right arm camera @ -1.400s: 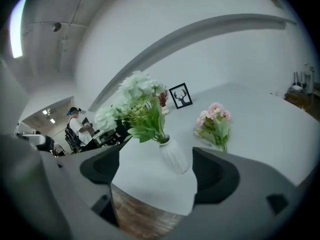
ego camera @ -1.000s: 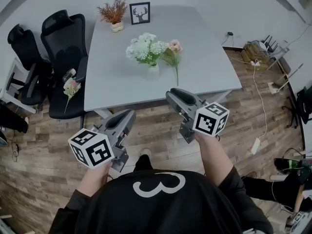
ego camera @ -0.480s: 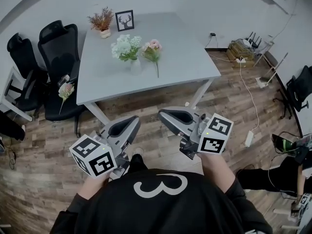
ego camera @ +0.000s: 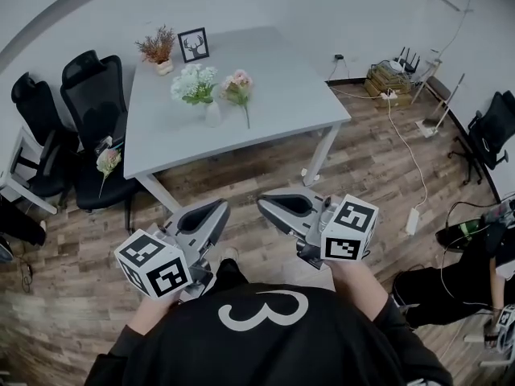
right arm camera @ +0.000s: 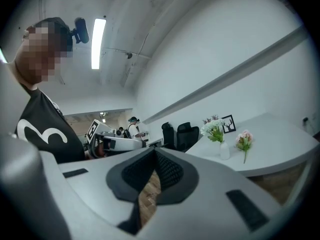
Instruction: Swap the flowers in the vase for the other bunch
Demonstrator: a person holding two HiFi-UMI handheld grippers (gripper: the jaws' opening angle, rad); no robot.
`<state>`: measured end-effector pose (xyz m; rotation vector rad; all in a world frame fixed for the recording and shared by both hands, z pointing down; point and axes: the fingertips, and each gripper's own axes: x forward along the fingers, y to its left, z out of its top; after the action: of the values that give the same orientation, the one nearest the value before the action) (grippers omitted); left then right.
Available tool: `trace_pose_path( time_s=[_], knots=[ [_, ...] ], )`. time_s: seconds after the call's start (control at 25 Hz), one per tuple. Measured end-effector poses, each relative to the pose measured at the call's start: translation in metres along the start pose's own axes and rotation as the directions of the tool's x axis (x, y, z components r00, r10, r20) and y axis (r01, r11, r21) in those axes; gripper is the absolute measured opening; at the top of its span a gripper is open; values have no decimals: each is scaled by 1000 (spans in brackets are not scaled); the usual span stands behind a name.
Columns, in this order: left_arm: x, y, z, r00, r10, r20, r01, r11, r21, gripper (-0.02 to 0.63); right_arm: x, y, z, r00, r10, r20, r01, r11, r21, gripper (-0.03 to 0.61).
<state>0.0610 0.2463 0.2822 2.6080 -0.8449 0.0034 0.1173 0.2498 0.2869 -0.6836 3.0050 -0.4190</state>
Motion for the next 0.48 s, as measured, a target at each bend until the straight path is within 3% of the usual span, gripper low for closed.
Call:
trace_pose_path(
  time_s=[0.48],
  knots=[
    [-5,2,-9,999,39,-23,-40,999,-23,12,1,3,-7,1000,18,-13,-18,999,34,8]
  ],
)
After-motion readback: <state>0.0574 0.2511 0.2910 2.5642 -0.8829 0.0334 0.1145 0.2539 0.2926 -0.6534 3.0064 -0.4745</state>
